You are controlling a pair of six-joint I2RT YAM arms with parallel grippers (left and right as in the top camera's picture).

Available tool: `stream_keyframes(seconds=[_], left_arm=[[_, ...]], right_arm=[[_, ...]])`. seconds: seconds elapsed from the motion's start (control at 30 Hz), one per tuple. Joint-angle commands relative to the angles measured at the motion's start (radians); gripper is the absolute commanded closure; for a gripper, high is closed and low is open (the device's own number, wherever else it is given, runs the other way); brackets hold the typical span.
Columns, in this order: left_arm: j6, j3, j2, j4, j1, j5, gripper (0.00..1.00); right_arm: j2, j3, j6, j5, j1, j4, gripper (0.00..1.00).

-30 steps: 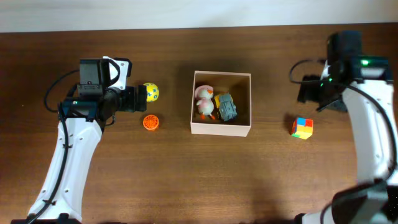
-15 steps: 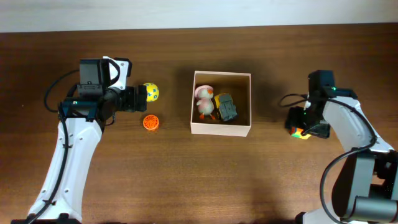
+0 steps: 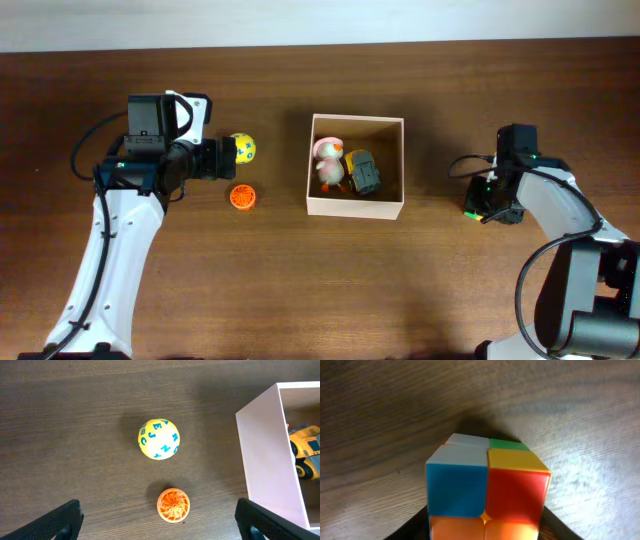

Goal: Pack container
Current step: 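Lower the right gripper onto the puzzle cube and grasp it, then carry the cube into the box and open the right gripper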

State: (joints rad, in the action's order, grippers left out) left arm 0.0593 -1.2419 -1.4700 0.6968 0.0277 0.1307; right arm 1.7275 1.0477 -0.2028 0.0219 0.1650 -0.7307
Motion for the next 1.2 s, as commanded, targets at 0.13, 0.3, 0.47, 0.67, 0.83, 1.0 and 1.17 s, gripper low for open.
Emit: stream_keyframes(seconds=[0.13,0.3,0.47,0.67,0.83,1.0,1.17], left_arm=[[-0.01,-0.021,-0.005,0.001,0.002,0.0,0.01],[-0.01,-0.021,-0.005,0.001,0.002,0.0,0.01],[-0.01,-0.021,-0.005,0.001,0.002,0.0,0.01],[-0.01,-0.021,-0.005,0.001,0.002,0.0,0.01],[-0.01,-0.021,-0.005,0.001,0.002,0.0,0.01],[-0.01,-0.021,-0.005,0.001,0.002,0.0,0.01],[-0.01,-0.021,-0.005,0.001,0.002,0.0,0.01]], right_arm=[[-0.01,0.017,0.001,-0.012,0.005,-0.005,0.64],[-0.075,0.126,0.0,-0.038,-0.01,-0.116,0.64],[-0.192,0.33,0.0,-0.038,-0.108,-0.301,0.64],[-0.291,0.516,-0.043,-0.038,-0.319,-0.407,0.65],[-0.279,0.486,-0.098,-0.029,-0.483,-0.402,0.65],[-0.192,0.389,-0.103,-0.026,-0.563,-0.309,0.65],[-0.062,0.336,-0.151,-0.026,-0.577,-0.237,0.65]])
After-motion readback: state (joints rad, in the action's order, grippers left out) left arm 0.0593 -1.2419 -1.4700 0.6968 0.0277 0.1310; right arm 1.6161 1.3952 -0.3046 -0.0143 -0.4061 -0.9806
